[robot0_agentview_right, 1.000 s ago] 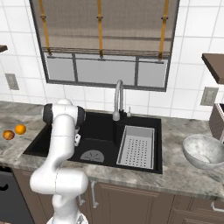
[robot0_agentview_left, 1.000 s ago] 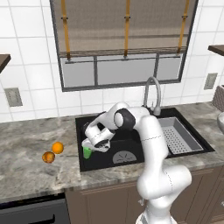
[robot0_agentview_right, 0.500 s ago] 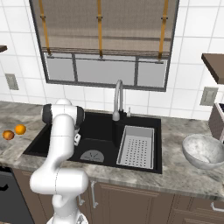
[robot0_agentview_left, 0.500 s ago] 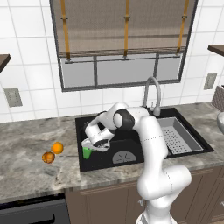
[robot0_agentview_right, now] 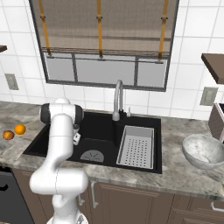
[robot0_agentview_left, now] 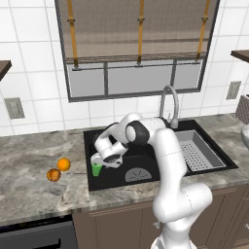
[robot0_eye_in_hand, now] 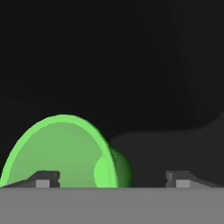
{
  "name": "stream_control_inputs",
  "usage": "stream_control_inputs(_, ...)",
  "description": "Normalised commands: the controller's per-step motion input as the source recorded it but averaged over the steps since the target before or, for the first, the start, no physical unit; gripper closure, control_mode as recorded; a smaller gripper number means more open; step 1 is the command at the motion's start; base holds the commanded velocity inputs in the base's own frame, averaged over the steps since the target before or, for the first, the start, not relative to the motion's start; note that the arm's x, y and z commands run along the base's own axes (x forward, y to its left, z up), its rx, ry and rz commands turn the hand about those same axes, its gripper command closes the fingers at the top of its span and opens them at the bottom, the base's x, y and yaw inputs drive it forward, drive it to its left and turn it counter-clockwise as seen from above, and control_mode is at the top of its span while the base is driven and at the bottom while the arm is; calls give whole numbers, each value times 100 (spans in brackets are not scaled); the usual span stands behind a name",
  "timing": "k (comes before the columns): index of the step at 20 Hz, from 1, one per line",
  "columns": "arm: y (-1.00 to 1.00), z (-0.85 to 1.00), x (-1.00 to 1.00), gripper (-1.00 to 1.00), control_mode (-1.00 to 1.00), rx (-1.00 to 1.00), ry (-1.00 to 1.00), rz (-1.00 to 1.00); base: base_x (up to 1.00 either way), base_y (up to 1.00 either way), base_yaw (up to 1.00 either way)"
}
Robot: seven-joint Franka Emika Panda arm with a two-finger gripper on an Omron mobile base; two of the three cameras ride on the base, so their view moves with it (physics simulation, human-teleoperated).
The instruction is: Remove the peach and orange from the sink. Then move the bowl and cup from the counter to the sink for washing.
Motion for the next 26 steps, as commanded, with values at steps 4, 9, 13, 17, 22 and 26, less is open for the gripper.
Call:
stream_control_inputs(4, 4, 26, -2, -100, -100, 0, 0, 0, 0, 0, 0)
stream_control_inputs(9, 1, 37, -6, -100, -100, 0, 0, 0, 0, 0, 0)
stream_control_inputs(13, -3, 39, -13, -100, -100, 0, 0, 0, 0, 0, 0)
stream_control_inputs(17, -10, 40, -19, -100, -100, 0, 0, 0, 0, 0, 0)
stream_control_inputs(22, -10, 42, -20, -100, -100, -2, 0, 0, 0, 0, 0)
stream_control_inputs(26, -13, 42, -21, -100, -100, -4, 0, 0, 0, 0, 0)
